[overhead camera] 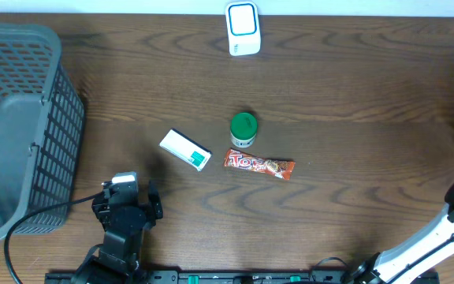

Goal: Scan the item barcode
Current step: 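Move the snack bag to the table's right edge and release, then reach the right gripper down and grasp the green-capped bottle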

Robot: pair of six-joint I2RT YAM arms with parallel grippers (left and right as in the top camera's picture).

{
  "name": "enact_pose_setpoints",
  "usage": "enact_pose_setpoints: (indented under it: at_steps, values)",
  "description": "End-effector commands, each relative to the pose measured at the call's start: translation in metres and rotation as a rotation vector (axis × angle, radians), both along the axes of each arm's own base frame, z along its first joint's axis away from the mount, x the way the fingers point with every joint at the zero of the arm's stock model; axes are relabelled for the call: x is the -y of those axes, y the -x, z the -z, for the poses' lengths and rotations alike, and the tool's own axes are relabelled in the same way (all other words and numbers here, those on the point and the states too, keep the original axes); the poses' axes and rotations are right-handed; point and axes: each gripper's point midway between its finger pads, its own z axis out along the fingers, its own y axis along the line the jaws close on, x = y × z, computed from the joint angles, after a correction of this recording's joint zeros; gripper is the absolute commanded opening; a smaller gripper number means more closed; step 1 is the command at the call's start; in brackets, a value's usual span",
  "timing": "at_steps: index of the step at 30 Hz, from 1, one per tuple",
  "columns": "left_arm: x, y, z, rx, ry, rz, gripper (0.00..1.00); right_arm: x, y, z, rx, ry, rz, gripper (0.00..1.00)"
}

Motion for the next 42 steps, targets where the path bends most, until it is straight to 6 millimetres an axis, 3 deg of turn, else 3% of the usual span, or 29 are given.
enact_pose_setpoints:
  at_steps: [1,4,7,10,13,18,20,23,30,35,42]
  values:
    - [-0.003,0.000,-0.003,0.012,0.005,-0.018,0.87,0.006,-0.004,-0.011,0.058,-0.006,0.019,0.97]
    - [-0.003,0.000,-0.003,0.012,0.005,-0.018,0.87,0.007,-0.018,-0.042,0.145,-0.011,0.005,0.99]
    - [-0.003,0.000,-0.003,0.012,0.005,-0.018,0.87,-0.006,-0.049,-0.087,0.320,-0.075,-0.052,0.99]
    - [-0.003,0.000,-0.002,0.012,0.005,-0.018,0.87,-0.049,-0.086,-0.133,0.532,-0.237,-0.175,0.99]
    - [-0.003,0.000,-0.003,0.012,0.005,-0.018,0.88,-0.096,-0.106,-0.157,0.609,-0.346,-0.275,0.99]
    - [-0.003,0.000,-0.003,0.012,0.005,-0.018,0.88,-0.178,-0.117,-0.153,0.509,-0.449,-0.393,0.99]
    - [-0.003,0.000,-0.003,0.012,0.005,-0.018,0.87,-0.230,-0.113,-0.143,0.396,-0.504,-0.473,0.97]
    - [-0.003,0.000,-0.003,0.012,0.005,-0.018,0.88,-0.275,-0.103,-0.133,0.247,-0.480,-0.632,0.96]
    - [-0.003,0.000,-0.003,0.012,0.005,-0.018,0.87,-0.355,-0.072,-0.124,-0.012,-0.415,-0.814,0.99]
    - [-0.003,0.000,-0.003,0.012,0.005,-0.018,0.87,-0.400,-0.054,-0.122,-0.106,-0.367,-0.866,0.99]
    - [-0.003,0.000,-0.003,0.012,0.005,-0.018,0.88,-0.509,-0.034,-0.108,-0.082,-0.489,-0.925,0.99]
